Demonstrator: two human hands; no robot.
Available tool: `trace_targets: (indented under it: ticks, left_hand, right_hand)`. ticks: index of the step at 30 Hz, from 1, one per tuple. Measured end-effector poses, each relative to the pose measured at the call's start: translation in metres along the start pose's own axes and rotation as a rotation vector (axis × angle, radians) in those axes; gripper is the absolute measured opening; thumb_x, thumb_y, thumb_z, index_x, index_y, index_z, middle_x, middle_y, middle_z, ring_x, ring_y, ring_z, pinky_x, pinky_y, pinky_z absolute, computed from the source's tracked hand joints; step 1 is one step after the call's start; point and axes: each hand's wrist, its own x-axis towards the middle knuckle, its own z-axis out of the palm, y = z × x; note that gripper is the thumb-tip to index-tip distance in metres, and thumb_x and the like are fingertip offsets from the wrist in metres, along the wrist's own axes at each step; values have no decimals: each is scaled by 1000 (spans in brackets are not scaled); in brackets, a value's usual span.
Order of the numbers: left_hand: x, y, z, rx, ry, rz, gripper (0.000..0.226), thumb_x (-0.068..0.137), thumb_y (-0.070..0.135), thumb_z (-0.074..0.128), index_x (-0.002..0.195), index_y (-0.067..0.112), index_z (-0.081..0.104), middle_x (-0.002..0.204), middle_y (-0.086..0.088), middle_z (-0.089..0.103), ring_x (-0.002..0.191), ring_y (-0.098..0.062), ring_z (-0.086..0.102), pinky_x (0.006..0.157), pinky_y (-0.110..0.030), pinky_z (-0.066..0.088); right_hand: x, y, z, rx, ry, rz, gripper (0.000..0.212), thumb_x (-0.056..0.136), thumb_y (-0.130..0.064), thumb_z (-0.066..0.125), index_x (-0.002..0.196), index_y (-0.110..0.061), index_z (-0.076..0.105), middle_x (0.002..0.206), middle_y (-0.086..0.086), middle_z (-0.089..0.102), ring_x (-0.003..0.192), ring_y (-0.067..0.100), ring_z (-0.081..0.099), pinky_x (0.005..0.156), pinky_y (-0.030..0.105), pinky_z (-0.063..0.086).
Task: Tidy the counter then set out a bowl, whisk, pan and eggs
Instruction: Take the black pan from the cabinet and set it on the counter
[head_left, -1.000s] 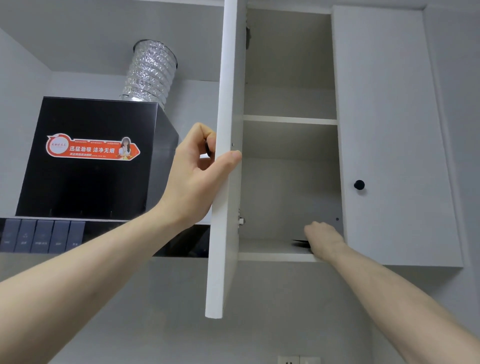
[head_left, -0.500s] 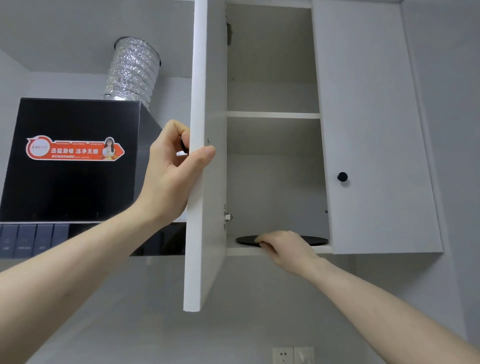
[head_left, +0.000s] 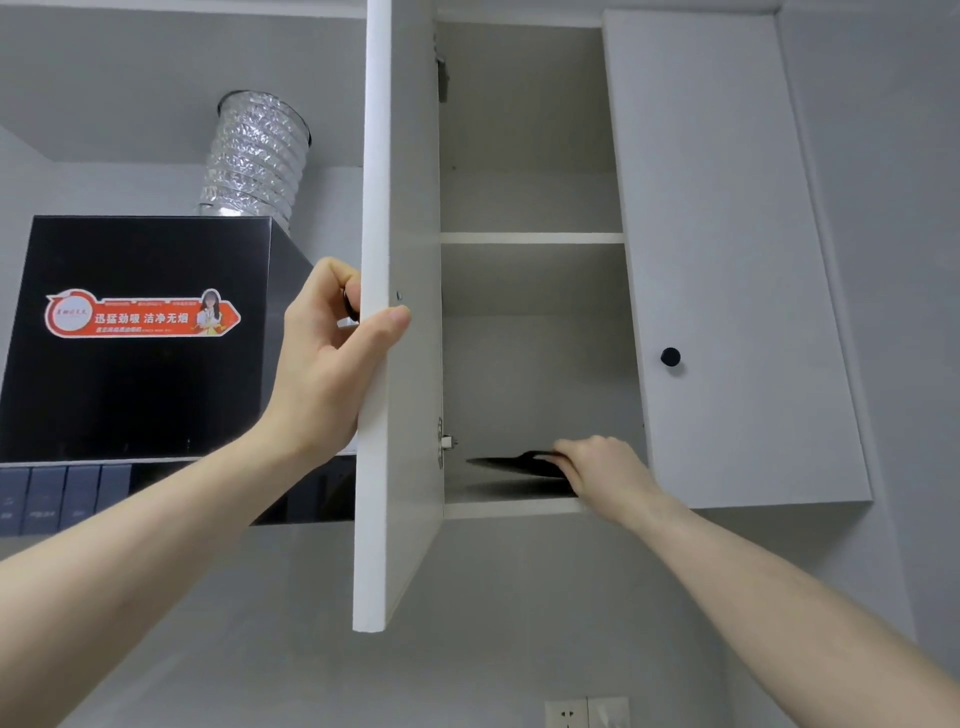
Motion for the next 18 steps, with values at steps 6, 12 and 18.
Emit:
trace_targets:
  ticks: [6, 12, 18]
  left_hand:
    - [-1, 0, 0, 4, -2, 1, 36, 76, 34, 67, 78, 18, 34, 81, -31, 35, 69, -30, 34, 63, -45, 31]
    - [-1, -1, -3, 21, -16, -12, 38, 76, 37, 67, 78, 15, 35, 79, -22, 41, 69, -29, 38, 64, -45, 34]
    - [-2, -1, -3, 51, -13, -4, 44, 75, 40, 66, 81, 8, 36, 78, -19, 39, 65, -22, 36, 58, -30, 36]
  right_hand:
    - [28, -1, -45, 121, 129, 74, 42, 104, -54, 39, 108, -29, 71, 90, 7, 74, 84, 36, 67, 70, 40, 52]
    - [49, -13, -95, 378, 291, 180, 33, 105, -48, 45, 115, -33, 74, 85, -6, 67, 79, 21, 63, 60, 30, 48]
    - [57, -38, -136, 422, 465, 231, 32, 105, -39, 50, 115, -19, 73, 92, -3, 69, 81, 14, 60, 58, 16, 40]
